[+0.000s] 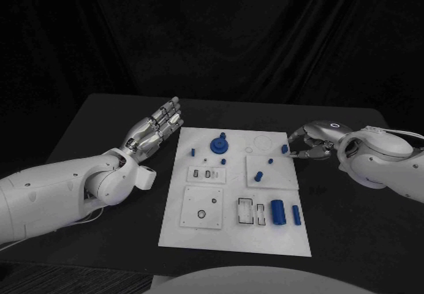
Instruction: Assemble the parts on the task board
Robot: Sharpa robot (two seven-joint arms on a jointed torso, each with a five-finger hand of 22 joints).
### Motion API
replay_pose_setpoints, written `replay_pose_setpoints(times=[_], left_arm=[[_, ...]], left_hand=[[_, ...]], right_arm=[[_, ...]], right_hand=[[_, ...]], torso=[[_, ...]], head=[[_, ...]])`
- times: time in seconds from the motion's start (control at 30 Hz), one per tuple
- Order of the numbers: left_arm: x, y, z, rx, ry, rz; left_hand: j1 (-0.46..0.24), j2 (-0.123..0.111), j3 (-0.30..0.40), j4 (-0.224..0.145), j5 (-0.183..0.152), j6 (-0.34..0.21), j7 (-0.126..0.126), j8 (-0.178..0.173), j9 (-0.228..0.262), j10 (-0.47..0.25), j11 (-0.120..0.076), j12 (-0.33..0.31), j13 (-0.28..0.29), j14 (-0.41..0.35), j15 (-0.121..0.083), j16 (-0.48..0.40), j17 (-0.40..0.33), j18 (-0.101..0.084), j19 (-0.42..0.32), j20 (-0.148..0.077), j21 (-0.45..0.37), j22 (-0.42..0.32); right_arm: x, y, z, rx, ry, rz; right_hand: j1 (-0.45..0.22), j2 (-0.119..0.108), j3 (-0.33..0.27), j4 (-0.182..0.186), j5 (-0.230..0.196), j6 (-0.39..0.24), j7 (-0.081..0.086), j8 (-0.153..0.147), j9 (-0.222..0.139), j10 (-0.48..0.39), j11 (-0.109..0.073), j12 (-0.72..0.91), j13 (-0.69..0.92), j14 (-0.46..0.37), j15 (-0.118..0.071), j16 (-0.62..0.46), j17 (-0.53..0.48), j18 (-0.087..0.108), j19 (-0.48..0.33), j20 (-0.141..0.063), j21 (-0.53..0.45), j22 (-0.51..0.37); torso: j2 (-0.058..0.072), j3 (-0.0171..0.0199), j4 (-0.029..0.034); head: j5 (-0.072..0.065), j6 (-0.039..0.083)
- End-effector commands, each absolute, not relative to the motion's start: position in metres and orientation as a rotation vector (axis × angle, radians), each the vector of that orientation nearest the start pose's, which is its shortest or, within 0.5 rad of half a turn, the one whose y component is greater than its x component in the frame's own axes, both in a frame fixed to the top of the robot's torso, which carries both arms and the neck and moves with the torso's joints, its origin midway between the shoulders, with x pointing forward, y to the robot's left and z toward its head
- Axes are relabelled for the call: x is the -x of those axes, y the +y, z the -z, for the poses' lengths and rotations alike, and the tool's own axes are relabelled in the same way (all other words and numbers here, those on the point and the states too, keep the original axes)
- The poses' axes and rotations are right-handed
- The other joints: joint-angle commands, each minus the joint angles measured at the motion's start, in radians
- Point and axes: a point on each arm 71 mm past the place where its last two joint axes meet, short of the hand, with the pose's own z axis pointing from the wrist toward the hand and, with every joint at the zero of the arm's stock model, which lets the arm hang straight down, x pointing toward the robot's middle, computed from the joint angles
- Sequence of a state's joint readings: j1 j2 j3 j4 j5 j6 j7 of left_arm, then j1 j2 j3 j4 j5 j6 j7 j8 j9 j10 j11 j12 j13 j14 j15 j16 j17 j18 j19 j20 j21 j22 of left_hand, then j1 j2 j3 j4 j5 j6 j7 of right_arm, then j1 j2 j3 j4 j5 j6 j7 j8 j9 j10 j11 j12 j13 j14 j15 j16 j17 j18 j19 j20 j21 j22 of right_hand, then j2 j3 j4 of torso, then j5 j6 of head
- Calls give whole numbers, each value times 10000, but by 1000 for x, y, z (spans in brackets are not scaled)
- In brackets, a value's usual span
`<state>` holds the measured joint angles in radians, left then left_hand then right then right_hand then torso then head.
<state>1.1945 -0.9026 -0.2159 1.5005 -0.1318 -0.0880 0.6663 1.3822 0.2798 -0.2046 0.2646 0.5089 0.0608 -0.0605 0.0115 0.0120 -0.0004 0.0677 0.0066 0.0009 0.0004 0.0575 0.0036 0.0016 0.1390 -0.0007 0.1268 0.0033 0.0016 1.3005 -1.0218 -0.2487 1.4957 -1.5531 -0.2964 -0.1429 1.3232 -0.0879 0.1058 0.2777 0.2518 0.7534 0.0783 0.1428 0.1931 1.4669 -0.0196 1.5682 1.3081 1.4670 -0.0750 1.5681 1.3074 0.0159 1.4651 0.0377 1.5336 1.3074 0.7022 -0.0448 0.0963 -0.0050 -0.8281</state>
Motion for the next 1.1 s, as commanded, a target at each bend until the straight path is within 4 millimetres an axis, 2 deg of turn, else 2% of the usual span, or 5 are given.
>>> replay_pose_setpoints(times=[0.03, 0.07, 0.23, 0.77, 1.1], left_arm=[[-457, 233, 223, 8413, 14631, 17454], [-457, 233, 223, 8415, 14632, 17452], [-457, 233, 223, 8416, 14646, 17463], [-457, 233, 223, 8439, 14702, 17466], [-457, 233, 223, 8443, 14736, 17486]], left_hand=[[127, 11, 68, -39, 64, -21, 72, 26, 7, 4, 70, -66, -9, -4, 45, -36, -16, 30, 7, 76, -33, -16], [137, 11, 77, -50, 76, -23, 72, 25, 7, 4, 70, -66, -9, -4, 46, -36, -16, 31, 7, 77, -33, -16], [162, 8, 99, -79, 109, -30, 71, 23, 5, 4, 74, -66, -9, -4, 49, -36, -16, 34, 7, 82, -33, -16], [178, 7, 113, -98, 134, -29, 70, 23, 6, 4, 77, -66, -9, -4, 51, -36, -16, 36, 7, 86, -33, -16], [194, 5, 132, -120, 158, -25, 71, 24, 7, 4, 77, -66, -9, -4, 56, -36, -16, 38, 7, 92, -33, -16]], right_arm=[[-472, -304, 211, 2165, 17512, -3226], [-473, -303, 211, 2178, 17507, -3240], [-474, -301, 212, 2218, 17561, -3230], [-480, -296, 217, 2327, 17777, -3152], [-483, -293, 218, 2379, 17753, -3185]], right_hand=[[97, 47, 29, -87, 465, -95, -2, 89, 85, 1039, 83, 26, 2627, 1038, 71, 27, 2634, -41, 797, 67, -52, 2479], [111, 50, 32, -103, 602, -104, -1, 110, 110, 1039, 87, 26, 2627, 1038, 71, 27, 2634, -42, 800, 70, -48, 2480], [133, 48, 37, -124, 704, -119, 1, 125, 130, 1039, 87, 26, 2627, 1038, 74, 27, 2634, -41, 799, 71, -51, 2479], [158, 57, 44, -157, 777, -22, 27, 211, 188, 1039, 105, 26, 2627, 1038, 82, 27, 2634, -38, 790, 78, -64, 2474], [193, 76, 46, -219, 744, 221, 36, 409, 320, 1039, 117, 26, 2627, 1038, 100, 27, 2634, -32, 777, 93, -86, 2467]], torso=[[-2, -2, 10], [1, 0, 9], [-3, -3, -3], [0, 1, 9], [0, 0, -2]], head=[[1, -19], [4, -24], [-6, -19], [4, -69], [18, -101]])
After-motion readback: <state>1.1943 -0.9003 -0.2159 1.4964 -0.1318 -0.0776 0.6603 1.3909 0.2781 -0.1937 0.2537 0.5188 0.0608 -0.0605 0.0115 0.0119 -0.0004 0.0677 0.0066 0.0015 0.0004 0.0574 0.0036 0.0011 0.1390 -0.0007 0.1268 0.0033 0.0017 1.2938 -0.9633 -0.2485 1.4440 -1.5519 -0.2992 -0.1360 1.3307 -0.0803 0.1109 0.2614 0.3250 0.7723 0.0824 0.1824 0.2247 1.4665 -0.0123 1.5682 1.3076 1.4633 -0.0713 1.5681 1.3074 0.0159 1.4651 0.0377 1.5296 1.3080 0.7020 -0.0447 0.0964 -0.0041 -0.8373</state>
